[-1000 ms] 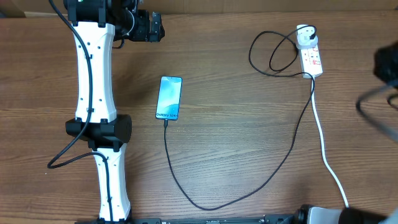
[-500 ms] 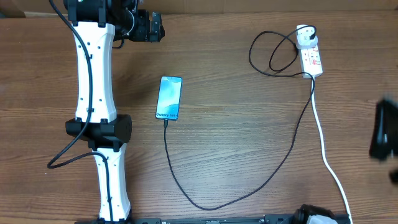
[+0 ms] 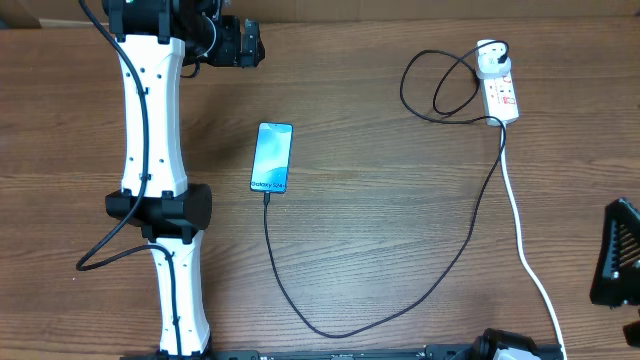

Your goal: Plug charger to phone and switch on socket

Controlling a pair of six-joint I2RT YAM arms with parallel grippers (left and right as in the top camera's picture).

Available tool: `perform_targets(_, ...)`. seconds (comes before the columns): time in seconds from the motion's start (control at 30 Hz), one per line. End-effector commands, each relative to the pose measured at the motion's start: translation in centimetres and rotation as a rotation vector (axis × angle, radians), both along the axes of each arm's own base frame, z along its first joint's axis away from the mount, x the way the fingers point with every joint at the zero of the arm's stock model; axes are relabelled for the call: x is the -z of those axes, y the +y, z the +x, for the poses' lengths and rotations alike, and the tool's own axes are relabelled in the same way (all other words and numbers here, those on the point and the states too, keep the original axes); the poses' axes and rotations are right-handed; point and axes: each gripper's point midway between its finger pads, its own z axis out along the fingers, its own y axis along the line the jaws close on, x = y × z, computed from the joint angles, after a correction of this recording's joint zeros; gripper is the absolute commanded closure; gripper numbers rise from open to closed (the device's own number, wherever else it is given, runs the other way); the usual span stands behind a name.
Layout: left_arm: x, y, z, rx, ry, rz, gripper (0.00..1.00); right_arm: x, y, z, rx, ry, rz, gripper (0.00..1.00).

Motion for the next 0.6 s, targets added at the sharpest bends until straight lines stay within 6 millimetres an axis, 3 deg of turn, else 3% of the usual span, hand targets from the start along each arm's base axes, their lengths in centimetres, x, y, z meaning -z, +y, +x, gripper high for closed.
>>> perform_targets(0.0, -0.8, 0.0, -0.1, 0.000, -0.022, 0.003, 0.00, 0.5, -0.7, 1.8, 0.006, 0.028, -0.028, 0.00)
perform_targets(0.13, -0.8, 0.0, -0.1, 0.000, -0.022, 0.003, 0.01, 0.6, -1.4, 5.7, -0.006, 0.000, -0.035, 0.00)
perform_targets(0.23, -0.8, 0.0, -0.1, 0.000, -0.022, 0.003, 0.00, 1.5, -0.8, 9.2, -0.066, -0.054, -0.044, 0.00)
perform_targets(0.4, -0.8, 0.0, -0.1, 0.000, -0.022, 0.003, 0.00, 4.9, 0.8, 14.1, -0.157, -0.160, -0.058, 0.00)
perform_targets(0.57, -0.8, 0.0, -0.1, 0.000, -0.022, 0.003, 0.01, 9.8, 1.6, 16.4, -0.180, -0.235, -0.064, 0.00)
